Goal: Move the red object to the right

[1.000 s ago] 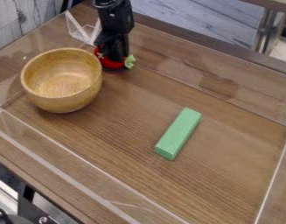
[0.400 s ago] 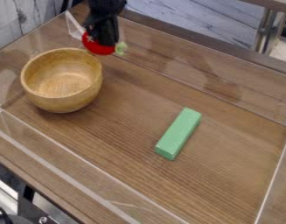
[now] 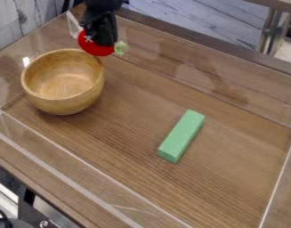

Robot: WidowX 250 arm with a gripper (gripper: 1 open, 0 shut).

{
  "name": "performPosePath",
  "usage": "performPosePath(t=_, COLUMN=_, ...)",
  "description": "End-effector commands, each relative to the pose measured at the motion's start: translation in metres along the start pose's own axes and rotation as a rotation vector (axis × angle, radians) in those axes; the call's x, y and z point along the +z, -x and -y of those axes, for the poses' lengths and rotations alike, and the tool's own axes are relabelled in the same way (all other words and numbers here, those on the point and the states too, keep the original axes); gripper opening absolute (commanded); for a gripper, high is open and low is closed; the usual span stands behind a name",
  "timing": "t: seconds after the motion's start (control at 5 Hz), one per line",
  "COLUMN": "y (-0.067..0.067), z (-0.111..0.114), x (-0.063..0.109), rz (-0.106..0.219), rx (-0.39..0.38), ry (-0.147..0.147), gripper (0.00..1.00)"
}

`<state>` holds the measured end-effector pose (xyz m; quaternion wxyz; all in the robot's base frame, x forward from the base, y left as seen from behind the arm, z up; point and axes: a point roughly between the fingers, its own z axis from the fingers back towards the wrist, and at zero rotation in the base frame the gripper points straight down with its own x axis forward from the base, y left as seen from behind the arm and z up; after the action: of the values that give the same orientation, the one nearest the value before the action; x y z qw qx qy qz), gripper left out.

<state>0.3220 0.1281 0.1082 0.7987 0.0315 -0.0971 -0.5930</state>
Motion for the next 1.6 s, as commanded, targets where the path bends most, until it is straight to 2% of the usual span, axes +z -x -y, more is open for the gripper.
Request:
performPosePath(t=0.0, y=-0.021, z=0.002, x=0.023, rz=0.007, rx=-0.026, ry=-0.061, gripper=0.00)
performPosePath(t=0.4, y=-0.066, z=0.016, x=0.032, rz=0.043, rx=-0.077, ry=-0.042, gripper=0.00)
performPosePath(t=0.6, y=-0.095, z=0.031, x=0.032, rz=0.047, rx=-0.052, ry=-0.040, gripper=0.00)
performPosePath(t=0.8, y=-0.130, z=0.050, x=0.026, rz=0.052, rx=-0.005, ry=-0.035, gripper=0.00)
performPosePath(t=1.0, y=-0.172, z=0.079, x=0.018, rz=0.058, rx=-0.006, ry=-0.021, gripper=0.00)
performPosePath(t=1.2, y=-0.205, z=0.104, x=0.004, rz=0.057, rx=0.002, ry=0.004, gripper=0.00)
performPosePath(t=1.4, y=-0.220, z=0.112, x=-0.007, rz=0.069, rx=0.002, ry=0.025, gripper=0.00)
